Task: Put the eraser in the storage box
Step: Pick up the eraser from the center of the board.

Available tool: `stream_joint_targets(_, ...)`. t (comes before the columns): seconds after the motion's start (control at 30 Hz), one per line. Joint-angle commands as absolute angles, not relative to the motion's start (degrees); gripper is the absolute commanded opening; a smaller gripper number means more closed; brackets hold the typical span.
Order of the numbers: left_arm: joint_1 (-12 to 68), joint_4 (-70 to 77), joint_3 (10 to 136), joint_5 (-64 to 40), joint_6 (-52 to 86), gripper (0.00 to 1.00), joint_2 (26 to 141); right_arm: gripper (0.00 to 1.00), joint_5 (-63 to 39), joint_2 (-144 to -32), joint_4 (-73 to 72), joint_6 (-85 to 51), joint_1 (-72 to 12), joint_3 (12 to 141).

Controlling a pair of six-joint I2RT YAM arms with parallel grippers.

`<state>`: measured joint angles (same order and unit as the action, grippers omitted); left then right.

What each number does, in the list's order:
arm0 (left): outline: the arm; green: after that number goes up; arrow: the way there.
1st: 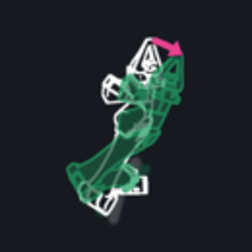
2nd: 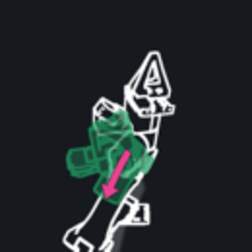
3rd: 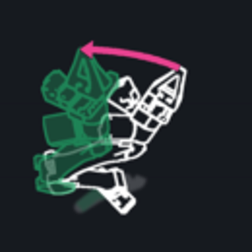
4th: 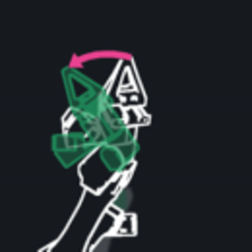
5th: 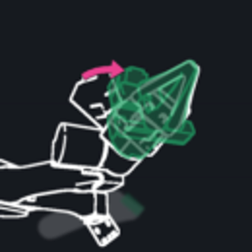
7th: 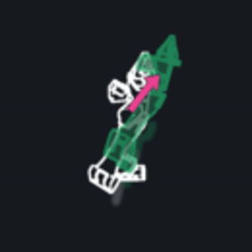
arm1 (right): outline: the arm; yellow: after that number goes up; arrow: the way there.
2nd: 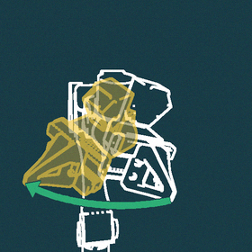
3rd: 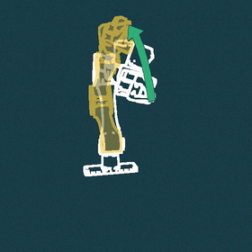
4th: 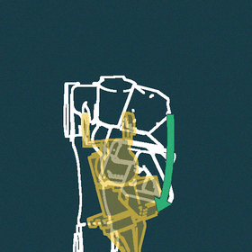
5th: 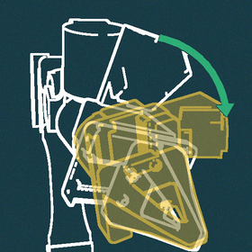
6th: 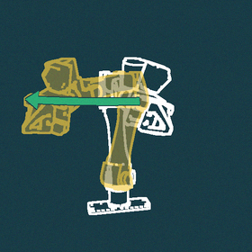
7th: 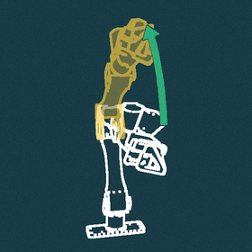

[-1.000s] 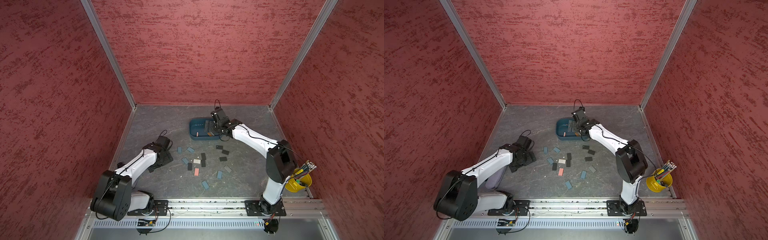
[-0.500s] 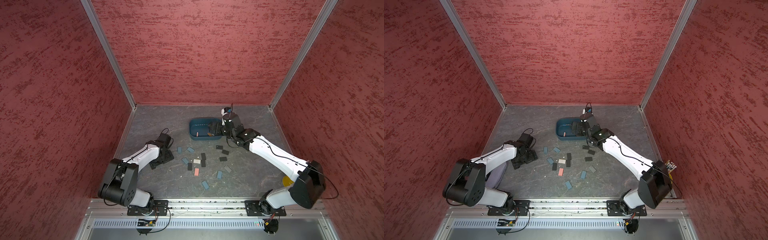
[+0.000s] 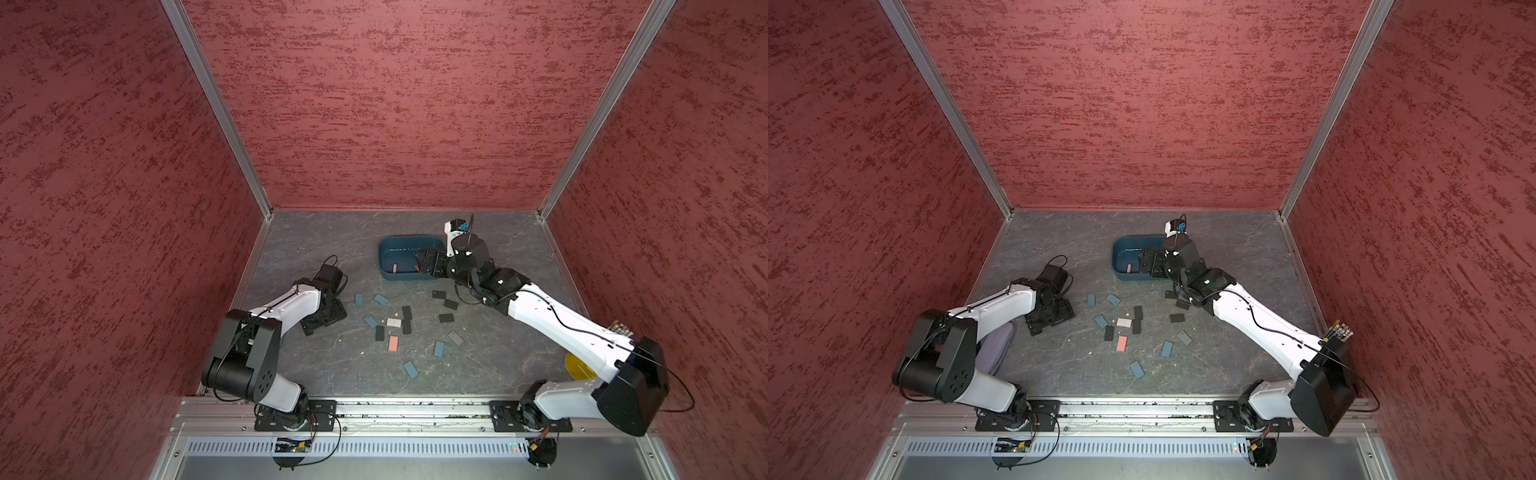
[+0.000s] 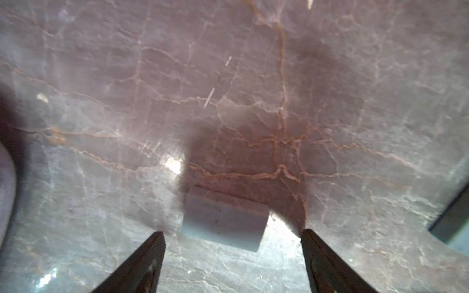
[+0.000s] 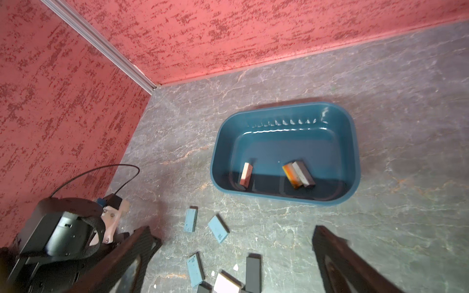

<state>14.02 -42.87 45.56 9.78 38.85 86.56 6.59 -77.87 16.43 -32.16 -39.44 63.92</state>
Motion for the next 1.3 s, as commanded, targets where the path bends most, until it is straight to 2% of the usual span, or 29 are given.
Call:
stream_joint_targets(0.0,13.5,-43.1,47.2,11.8,39.5,0.84,87.9,0.99,6.5,-76.4,14.0,-33.3,-40.3,62.8)
stream_joint_targets(0.13,12.5,-42.9,47.5,11.0,39.3,0.82,88.8,0.99,7.1,-76.7,13.8,-33.8,-41.3,62.5)
stream_joint_targets(0.73,12.1,-41.5,47.6,8.3,38.2,0.58,90.3,0.99,8.8,-77.0,13.3,-35.1,-43.6,61.5)
stream_joint_targets(1.27,15.0,-42.4,47.6,7.6,38.6,0.54,90.5,0.99,9.6,-76.9,13.1,-35.2,-44.1,61.2)
